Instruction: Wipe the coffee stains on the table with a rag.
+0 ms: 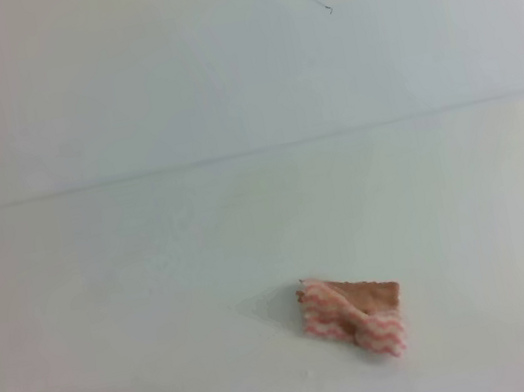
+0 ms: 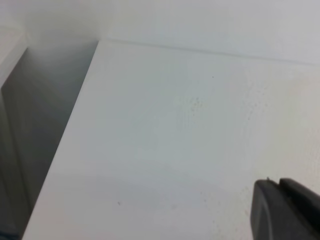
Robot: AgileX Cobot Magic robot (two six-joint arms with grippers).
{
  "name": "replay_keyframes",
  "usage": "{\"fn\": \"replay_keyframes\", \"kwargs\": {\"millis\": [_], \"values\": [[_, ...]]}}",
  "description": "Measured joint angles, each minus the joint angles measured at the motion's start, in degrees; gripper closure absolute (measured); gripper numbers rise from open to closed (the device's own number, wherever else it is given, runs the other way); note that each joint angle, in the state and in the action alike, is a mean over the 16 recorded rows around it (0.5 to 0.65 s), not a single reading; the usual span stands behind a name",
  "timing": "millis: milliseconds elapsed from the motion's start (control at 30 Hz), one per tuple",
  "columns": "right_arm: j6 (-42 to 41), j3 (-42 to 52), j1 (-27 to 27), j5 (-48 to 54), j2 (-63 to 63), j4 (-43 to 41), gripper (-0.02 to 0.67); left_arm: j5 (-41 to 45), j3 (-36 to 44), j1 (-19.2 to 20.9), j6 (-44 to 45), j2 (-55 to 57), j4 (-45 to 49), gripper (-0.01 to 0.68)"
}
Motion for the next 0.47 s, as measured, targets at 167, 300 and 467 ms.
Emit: {"fn": "replay_keyframes", "kwargs": {"millis": [167,300,467], "values": [[-0.67,-0.11,0.00,0.09,0.00,-0.18,0.653,0.00,0.00,0.00,0.00,0.00,0.00,0.672],[-1.09,-0.20,0.00,0.13,0.00,-0.36,0.653,0.00,0.00,0.00,0.00,0.00,0.00,0.672],[-1.74,-0.13,0.00,0.15,0.00,-0.45,0.653,0.00,0.00,0.00,0.00,0.00,0.00,0.672]]}}
